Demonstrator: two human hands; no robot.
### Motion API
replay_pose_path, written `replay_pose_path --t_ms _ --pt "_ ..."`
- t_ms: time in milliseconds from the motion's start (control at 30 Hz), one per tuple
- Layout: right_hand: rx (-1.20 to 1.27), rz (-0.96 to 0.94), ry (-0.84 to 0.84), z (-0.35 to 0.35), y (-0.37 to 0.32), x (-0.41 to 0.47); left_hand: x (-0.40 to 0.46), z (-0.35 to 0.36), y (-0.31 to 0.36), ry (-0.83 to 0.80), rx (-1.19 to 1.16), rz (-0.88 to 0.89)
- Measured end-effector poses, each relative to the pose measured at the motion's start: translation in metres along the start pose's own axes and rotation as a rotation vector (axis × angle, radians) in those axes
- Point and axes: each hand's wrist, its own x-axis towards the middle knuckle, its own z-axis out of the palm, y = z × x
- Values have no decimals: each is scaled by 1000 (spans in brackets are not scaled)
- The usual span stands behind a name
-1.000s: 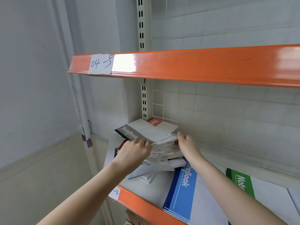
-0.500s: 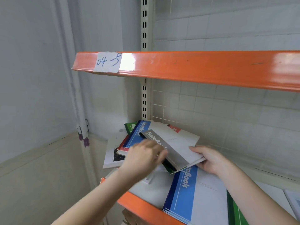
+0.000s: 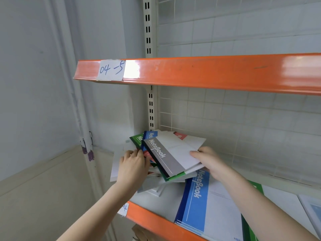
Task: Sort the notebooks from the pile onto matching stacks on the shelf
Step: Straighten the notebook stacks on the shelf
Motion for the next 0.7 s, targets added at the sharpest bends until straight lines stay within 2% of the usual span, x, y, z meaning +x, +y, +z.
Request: replay_pose_path --t_ms 133,367,467,600,700 --pt "45 54 -7 3 -4 0 -15 -2 9 37 6 22" --pt "336 170 -35 -2 2 -9 -25 -13 15 105 -163 50" --pt "417 243 -57 -9 3 -14 -27 -21 24 56 -170 79" --pt "386 339 -140 -33 7 -25 -28 -32 38 -68 -390 17" --pt "314 345 -171 -52 13 -31 -36 -47 54 -169 -749 -88"
